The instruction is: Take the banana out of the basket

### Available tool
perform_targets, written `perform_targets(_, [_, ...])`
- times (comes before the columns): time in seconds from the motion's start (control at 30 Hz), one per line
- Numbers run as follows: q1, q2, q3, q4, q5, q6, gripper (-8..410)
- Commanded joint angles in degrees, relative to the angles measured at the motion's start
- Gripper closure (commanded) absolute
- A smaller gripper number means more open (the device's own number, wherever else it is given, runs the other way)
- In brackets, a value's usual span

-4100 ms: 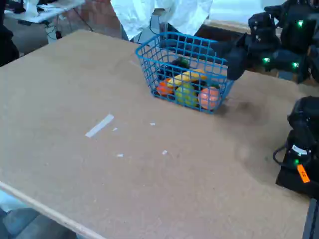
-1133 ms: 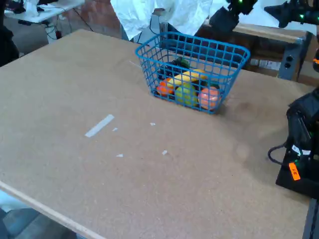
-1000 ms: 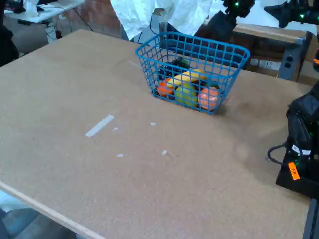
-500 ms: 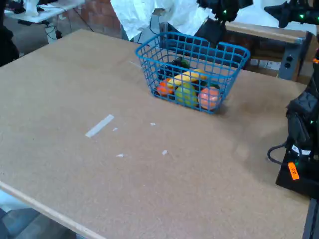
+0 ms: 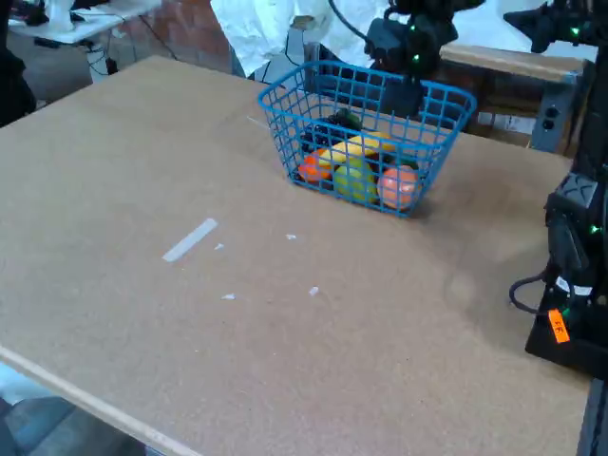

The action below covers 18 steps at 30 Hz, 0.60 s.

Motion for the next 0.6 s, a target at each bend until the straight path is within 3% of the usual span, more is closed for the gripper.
perform_targets(0.0, [0.0, 1.4, 0.1, 1.9, -5.0, -1.4, 108])
perform_targets(0.2, [0.1, 1.7, 0.1, 2.5, -12.3, -3.6, 108])
perform_targets(0.57, [0.1, 5.9, 0.0, 2.1, -14.4, -4.7, 108])
